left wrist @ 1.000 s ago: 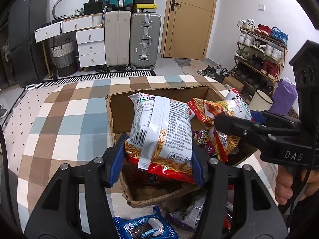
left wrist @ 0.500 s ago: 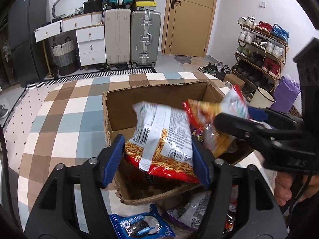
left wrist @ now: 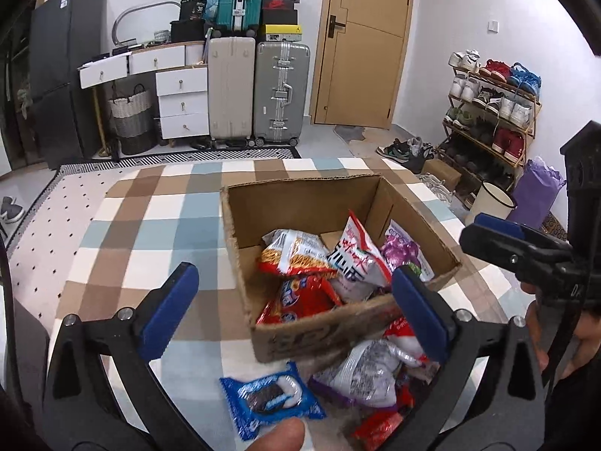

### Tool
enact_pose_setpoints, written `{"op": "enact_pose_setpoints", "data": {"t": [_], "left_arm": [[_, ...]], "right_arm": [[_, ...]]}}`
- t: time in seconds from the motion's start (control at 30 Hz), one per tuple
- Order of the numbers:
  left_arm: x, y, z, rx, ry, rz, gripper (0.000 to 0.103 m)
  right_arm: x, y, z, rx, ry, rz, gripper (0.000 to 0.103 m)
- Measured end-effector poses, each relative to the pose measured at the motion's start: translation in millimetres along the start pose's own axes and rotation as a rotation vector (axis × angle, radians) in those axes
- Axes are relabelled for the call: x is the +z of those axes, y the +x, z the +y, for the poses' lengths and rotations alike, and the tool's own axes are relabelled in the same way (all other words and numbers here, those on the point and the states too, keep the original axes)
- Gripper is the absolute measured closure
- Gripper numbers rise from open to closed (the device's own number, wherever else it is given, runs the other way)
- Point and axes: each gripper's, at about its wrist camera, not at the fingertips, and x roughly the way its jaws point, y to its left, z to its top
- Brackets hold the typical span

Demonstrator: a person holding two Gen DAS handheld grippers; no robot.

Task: Organize snacks
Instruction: 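Open both grippers to drop the bags into the box and withdraw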

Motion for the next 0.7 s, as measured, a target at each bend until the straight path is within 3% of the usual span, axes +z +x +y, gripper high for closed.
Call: {"op": "enact_pose_setpoints", "data": {"t": [0.4, 0.7], "left_arm": [[-33.9, -48.9, 22.9, 0.024, -0.034, 0.005, 0.001], [-61.1, -49.7, 29.9, 0.036, -0.048, 0.051, 0.001]], "right_arm": [[-30.4, -20.2, 4.4, -0.055, 0.006, 0.057, 0.000], [-54.4, -23.4, 6.3, -0.071, 0.001, 0.092, 0.000]]}}
